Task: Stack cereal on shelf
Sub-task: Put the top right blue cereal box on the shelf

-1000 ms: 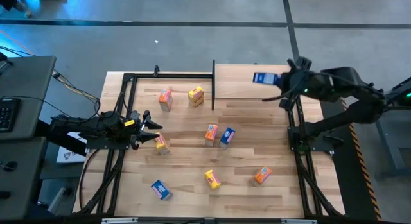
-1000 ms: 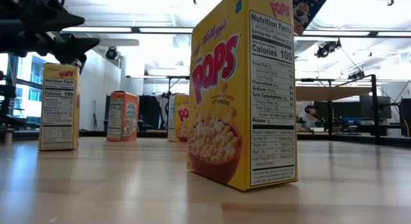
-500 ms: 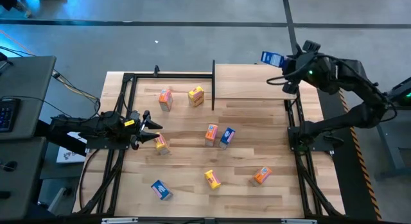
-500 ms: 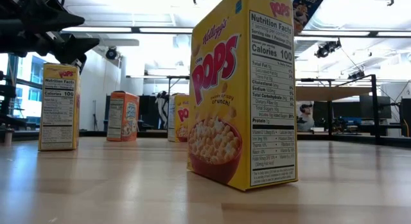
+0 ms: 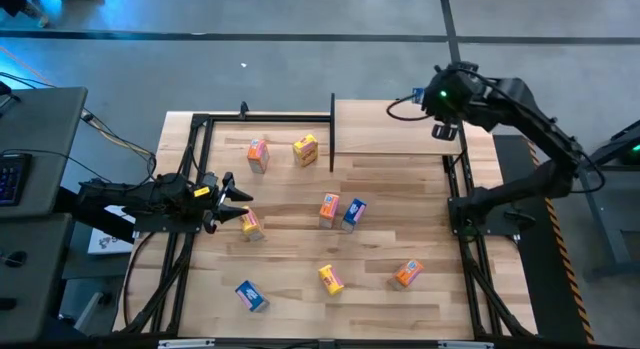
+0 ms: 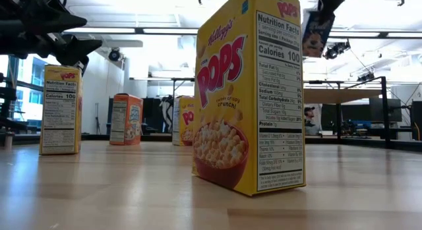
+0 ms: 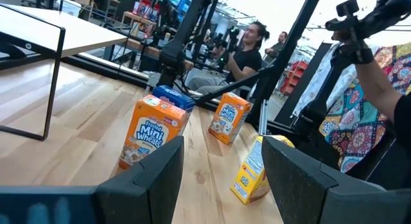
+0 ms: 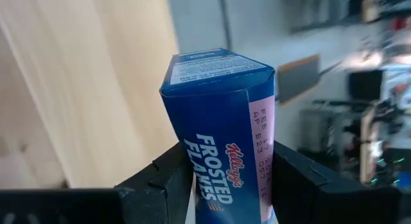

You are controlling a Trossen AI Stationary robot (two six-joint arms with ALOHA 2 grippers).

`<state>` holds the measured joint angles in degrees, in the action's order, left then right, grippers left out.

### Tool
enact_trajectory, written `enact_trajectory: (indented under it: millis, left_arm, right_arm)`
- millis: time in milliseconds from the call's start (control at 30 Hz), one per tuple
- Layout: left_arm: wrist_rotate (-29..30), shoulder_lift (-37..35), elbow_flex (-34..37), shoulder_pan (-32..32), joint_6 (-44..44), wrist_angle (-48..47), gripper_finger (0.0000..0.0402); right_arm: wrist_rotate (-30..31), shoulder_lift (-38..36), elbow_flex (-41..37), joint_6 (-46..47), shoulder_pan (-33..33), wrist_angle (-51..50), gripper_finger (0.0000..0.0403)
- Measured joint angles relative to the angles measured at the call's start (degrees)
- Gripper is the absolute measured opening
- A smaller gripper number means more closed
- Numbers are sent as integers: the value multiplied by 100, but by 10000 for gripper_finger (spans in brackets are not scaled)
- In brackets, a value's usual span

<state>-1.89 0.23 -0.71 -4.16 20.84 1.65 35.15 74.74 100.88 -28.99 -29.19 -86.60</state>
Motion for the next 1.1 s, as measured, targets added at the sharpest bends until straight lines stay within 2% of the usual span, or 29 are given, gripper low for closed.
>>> enact_trajectory:
  millis: [233, 500, 733, 1100]
  left_arm:
    - [-2, 1, 0, 0, 0, -7, 200]
    - [-2, 2, 0, 0, 0, -13, 200]
    - [-2, 2, 0, 0, -1, -14, 200]
    - [-2, 2, 0, 1, -1, -15, 200]
  right_arm:
    - [-908, 326, -2, -159, -865, -106, 162]
    - [-1584, 573, -2, -436, -1766, -264, 162]
    - [-1745, 879, -2, -574, -2116, -316, 162]
    - [-1716, 1384, -2, -871, -2232, -311, 162]
